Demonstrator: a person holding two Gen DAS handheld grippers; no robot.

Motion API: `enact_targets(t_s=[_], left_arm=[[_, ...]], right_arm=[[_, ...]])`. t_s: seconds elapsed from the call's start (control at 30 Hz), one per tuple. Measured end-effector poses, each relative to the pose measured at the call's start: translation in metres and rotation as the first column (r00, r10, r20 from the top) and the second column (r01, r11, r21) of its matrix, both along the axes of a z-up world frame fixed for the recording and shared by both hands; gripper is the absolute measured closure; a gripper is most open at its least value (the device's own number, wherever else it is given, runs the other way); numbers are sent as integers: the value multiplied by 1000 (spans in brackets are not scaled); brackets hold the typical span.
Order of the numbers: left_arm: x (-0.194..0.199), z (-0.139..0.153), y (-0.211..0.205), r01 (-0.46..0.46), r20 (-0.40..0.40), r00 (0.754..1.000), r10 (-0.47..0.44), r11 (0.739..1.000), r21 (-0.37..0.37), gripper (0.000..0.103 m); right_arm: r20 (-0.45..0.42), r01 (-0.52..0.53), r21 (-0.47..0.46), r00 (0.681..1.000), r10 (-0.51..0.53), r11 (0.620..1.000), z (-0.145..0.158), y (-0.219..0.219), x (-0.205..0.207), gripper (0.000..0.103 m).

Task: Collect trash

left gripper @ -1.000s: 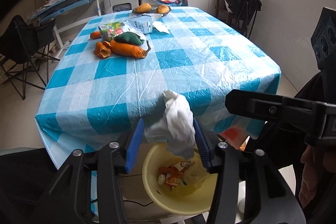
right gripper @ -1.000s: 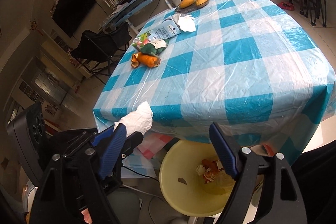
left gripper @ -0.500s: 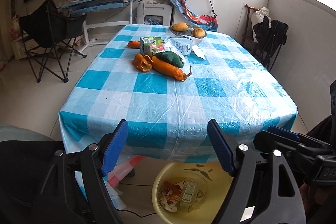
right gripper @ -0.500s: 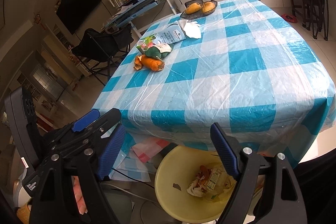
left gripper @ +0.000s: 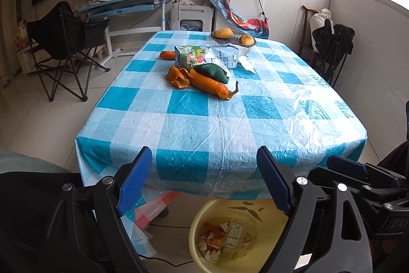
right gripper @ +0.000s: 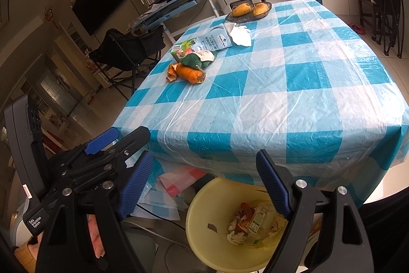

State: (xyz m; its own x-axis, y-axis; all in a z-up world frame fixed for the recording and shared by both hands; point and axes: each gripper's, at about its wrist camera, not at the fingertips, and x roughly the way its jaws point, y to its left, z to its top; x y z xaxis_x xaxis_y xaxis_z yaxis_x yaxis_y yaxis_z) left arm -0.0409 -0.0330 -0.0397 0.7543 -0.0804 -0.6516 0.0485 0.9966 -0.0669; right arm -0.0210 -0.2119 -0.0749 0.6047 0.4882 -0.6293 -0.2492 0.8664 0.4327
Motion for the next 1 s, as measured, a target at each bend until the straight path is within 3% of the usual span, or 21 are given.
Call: enact_targets(t_s=[1.0], left_arm=[[1,-5,2,-7,-11,1000,7,1000,5,18]], right_arm=[[-3,-1,-7,1000,1,1000,-1,2,1,23]])
